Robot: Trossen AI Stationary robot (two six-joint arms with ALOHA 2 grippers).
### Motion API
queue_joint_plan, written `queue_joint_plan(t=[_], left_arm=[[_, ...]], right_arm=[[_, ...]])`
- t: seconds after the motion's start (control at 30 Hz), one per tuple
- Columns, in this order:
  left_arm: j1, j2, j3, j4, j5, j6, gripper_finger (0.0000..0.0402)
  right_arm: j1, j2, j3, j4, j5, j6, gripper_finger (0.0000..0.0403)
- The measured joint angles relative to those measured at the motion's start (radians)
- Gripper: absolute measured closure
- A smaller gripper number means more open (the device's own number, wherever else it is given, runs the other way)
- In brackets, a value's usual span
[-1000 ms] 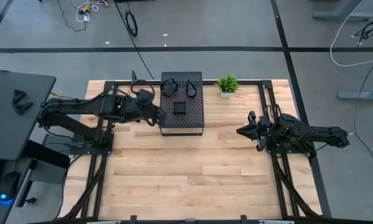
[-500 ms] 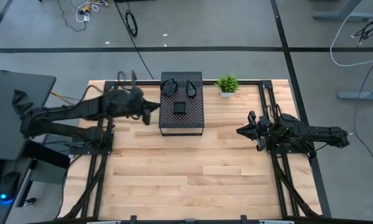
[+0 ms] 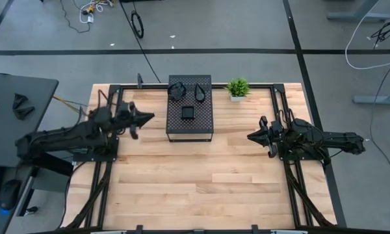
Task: Pick & Place Mini shaped plates
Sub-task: Return to Home Position
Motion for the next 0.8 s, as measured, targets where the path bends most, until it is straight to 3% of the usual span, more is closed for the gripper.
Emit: queue_joint_plan(t=[0.1, 0.27, 0.67, 0.8], left_arm=[[0.000, -0.050, -0.119, 0.167, 0.063, -0.011, 0.0399], [-0.020, -0.131, -0.260, 0.344, 0.064, -0.046, 0.0400], [-0.200, -0.229, -0.282, 0.262, 0.062, 0.102, 0.0401], [-0.217, -0.250, -0.281, 0.161, 0.103, 0.167, 0.0401]], right_arm=[[0.000, 0.000, 0.000, 0.000, 0.000, 0.000, 0.0364], [0.000, 0.000, 0.000, 0.000, 0.000, 0.000, 0.0364], [0.000, 0.000, 0.000, 0.000, 0.000, 0.000, 0.0364], [0.000, 0.000, 0.000, 0.000, 0.000, 0.000, 0.0364]])
